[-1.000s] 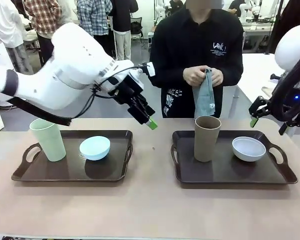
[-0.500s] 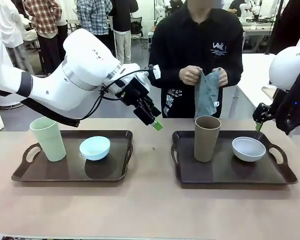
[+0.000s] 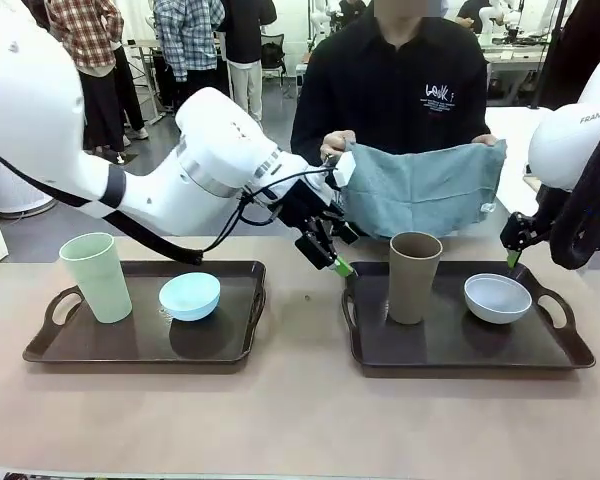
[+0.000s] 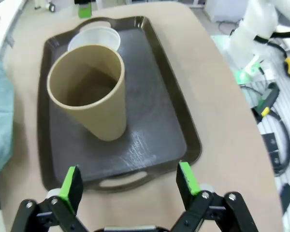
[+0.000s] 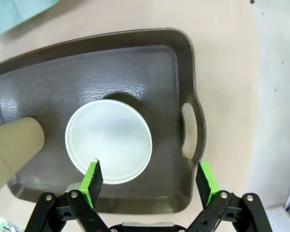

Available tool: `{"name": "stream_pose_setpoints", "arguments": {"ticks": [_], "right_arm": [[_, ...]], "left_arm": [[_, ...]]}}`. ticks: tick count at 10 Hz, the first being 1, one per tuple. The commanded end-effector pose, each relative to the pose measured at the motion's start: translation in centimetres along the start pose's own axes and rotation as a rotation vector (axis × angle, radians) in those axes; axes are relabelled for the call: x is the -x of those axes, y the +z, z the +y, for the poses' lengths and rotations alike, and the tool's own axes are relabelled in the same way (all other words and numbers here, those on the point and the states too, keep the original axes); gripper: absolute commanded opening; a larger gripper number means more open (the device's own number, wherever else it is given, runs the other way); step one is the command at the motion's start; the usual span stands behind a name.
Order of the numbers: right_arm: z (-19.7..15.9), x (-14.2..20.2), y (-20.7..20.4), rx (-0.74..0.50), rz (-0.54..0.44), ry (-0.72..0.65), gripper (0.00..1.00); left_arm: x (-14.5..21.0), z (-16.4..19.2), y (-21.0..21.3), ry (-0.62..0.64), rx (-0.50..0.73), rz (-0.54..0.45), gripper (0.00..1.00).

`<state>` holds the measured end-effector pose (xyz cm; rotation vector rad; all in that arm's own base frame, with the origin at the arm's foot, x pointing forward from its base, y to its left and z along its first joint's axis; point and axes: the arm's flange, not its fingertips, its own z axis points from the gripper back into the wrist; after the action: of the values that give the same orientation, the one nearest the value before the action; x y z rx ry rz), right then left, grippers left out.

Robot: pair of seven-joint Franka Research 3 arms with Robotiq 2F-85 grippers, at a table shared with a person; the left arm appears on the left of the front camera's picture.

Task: Set up a tray with a mat and arrange the tableware.
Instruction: Pick up the Picnic Bowl and Reusable plastic cup from the Handle tray in front of the human's position and hold them in the air.

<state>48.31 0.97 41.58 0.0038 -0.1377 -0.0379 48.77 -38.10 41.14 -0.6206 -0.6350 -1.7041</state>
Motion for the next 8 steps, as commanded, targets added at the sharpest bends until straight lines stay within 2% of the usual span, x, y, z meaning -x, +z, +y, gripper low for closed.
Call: {"name": "stream_pose_setpoints", "arguments": {"ticks": [1,3,5,8], "right_arm": [[-0.6,-1.1,-1.9,-0.015,-0.005,0.088,1.0],[-0.8,-1.4,-3.1,-0.039,0.034,0.109,1.0],[-0.9,-1.6,-4.0,-0.06,0.058,0.121,1.0],[-0.7,-1.3,-4.8,-0.104,0.041,0.169,1.0]], "left_arm": [[0.7,1.2,-0.5,-0.055,-0.019,-0.057,1.0],[0.9,1.9,-3.2,-0.055,0.001,-0.05,1.0],[0.0,2.8,-6.4,0.006,0.038,-0.051,1.0],[-1.0,4.1,-7.5,0.055,-0.002,-0.063,1.0]]}}
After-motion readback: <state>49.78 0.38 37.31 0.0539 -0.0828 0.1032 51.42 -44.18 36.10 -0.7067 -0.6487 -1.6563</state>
